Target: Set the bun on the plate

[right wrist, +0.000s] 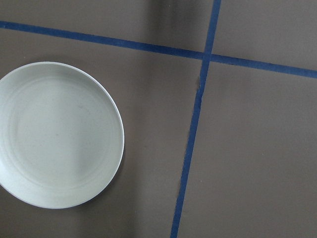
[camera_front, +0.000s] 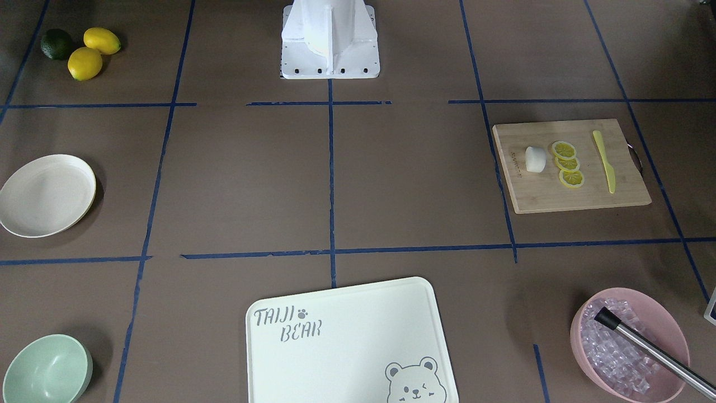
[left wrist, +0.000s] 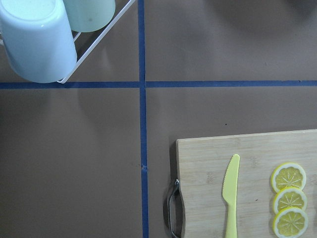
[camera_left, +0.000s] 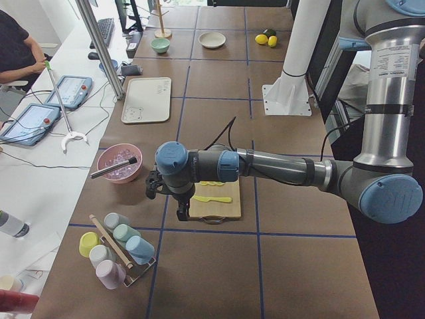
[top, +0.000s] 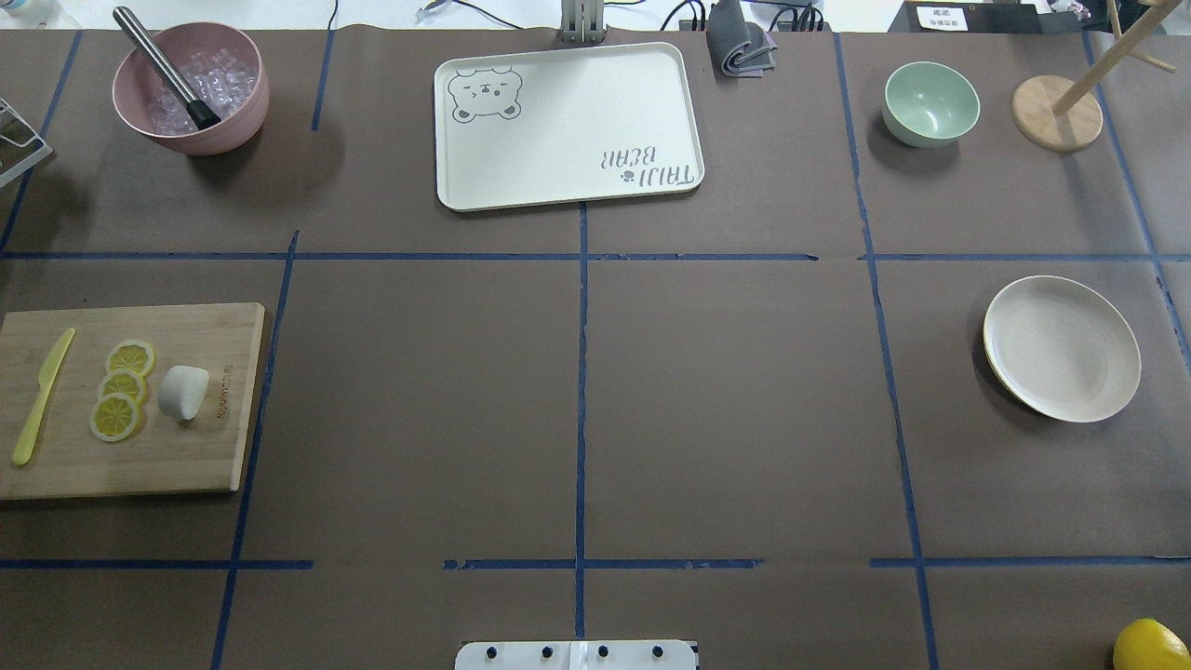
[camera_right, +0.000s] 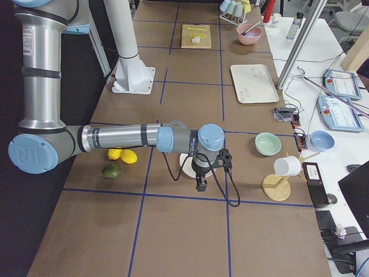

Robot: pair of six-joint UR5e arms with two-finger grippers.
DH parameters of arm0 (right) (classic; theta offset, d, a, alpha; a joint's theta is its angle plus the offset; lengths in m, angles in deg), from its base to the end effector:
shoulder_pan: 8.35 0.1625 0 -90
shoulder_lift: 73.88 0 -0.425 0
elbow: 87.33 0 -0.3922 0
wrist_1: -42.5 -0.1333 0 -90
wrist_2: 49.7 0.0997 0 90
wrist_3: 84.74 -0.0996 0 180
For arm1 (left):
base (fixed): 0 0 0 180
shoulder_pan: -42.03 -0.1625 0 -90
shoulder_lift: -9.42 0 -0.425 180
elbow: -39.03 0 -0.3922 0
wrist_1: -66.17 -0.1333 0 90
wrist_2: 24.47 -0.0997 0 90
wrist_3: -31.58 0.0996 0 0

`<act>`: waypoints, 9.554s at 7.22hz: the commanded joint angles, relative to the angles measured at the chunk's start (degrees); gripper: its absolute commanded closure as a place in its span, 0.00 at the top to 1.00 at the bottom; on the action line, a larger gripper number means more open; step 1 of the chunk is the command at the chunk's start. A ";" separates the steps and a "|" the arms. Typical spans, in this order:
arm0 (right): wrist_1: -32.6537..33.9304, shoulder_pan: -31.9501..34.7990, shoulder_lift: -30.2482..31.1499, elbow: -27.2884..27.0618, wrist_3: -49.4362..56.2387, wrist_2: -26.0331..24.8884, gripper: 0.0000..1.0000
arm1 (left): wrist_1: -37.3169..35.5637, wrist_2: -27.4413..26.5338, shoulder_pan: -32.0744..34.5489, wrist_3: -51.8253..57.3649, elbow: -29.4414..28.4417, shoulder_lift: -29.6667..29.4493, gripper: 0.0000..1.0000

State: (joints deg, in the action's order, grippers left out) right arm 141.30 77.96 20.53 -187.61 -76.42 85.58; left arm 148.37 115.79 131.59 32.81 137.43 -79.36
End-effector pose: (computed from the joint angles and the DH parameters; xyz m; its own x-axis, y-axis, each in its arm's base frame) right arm 0.0332 -0.4565 0.6212 0.6878 -0.1532 0.7096 0.1655 0.9848 0.0521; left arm -0.0530 -0.4795 0.6031 0.6390 0.0181 -0.7690 -0.0214 0.9998 0.0057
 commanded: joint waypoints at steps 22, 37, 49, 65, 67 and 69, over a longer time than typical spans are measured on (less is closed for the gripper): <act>-50.72 -20.74 1.66 16.00 -51.20 -1.07 0.00 | 0.33 0.02 0.00 -0.09 3.46 1.95 1.00; -55.99 -32.57 -24.52 14.68 -96.26 1.08 0.00 | 0.42 -0.34 0.09 -0.71 11.80 6.77 1.00; -43.95 -52.75 -36.05 14.06 -103.94 -22.96 1.00 | 0.77 0.10 -1.30 -3.06 14.27 9.15 1.00; -35.86 -22.15 -9.68 1.84 -64.74 -3.53 1.00 | 29.51 -18.26 -46.05 -45.70 4.25 -1.66 0.46; -35.86 -22.24 -9.77 1.84 -64.74 -3.53 1.00 | 29.51 -18.26 -45.97 -46.14 5.12 -1.83 0.34; -35.86 -22.32 -9.77 1.84 -64.74 -3.53 1.00 | 29.51 -18.26 -45.97 -46.49 7.65 -2.10 0.32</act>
State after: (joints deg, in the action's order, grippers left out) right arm 105.43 55.68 10.76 -185.77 -141.17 82.04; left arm 177.88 97.52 85.62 -13.41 143.19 -81.23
